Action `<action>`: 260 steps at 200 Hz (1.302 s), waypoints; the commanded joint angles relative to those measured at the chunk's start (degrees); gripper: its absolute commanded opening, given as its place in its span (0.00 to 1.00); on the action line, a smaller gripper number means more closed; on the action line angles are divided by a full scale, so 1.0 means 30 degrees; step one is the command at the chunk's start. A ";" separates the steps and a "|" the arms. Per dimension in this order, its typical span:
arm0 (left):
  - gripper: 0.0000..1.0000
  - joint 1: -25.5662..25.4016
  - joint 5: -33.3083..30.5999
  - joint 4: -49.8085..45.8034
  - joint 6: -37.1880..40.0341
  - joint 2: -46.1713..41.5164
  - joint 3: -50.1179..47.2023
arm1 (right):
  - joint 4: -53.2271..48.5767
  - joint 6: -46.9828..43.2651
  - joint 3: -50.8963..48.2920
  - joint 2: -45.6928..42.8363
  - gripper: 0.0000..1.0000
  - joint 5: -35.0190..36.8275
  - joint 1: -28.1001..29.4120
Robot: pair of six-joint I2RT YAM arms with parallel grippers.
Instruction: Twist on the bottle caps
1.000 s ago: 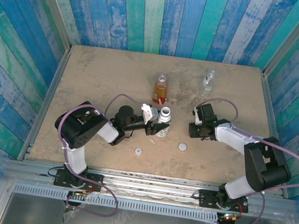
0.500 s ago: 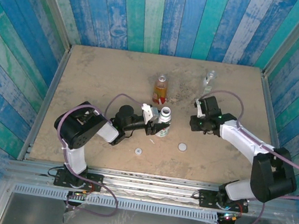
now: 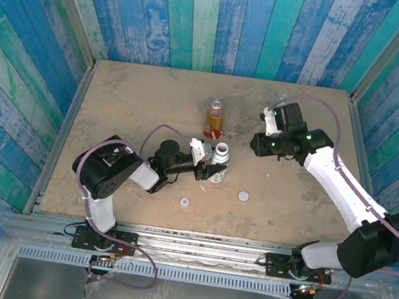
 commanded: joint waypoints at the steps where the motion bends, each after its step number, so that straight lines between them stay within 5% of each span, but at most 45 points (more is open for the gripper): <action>1: 0.61 -0.0098 -0.0401 -0.2651 0.0478 -0.0292 0.0011 | -0.2292 -0.0668 0.2014 0.0614 0.46 -0.1093 0.0718; 90: 0.61 -0.0091 -0.0236 -0.2985 0.0405 -0.0232 0.0215 | -0.3842 -0.1370 0.5823 0.3483 0.45 -0.1381 0.4224; 260: 0.61 -0.0128 0.0050 -0.3368 0.0319 -0.0087 0.0479 | -0.4667 -0.2143 0.6132 0.4592 0.43 0.0142 0.5304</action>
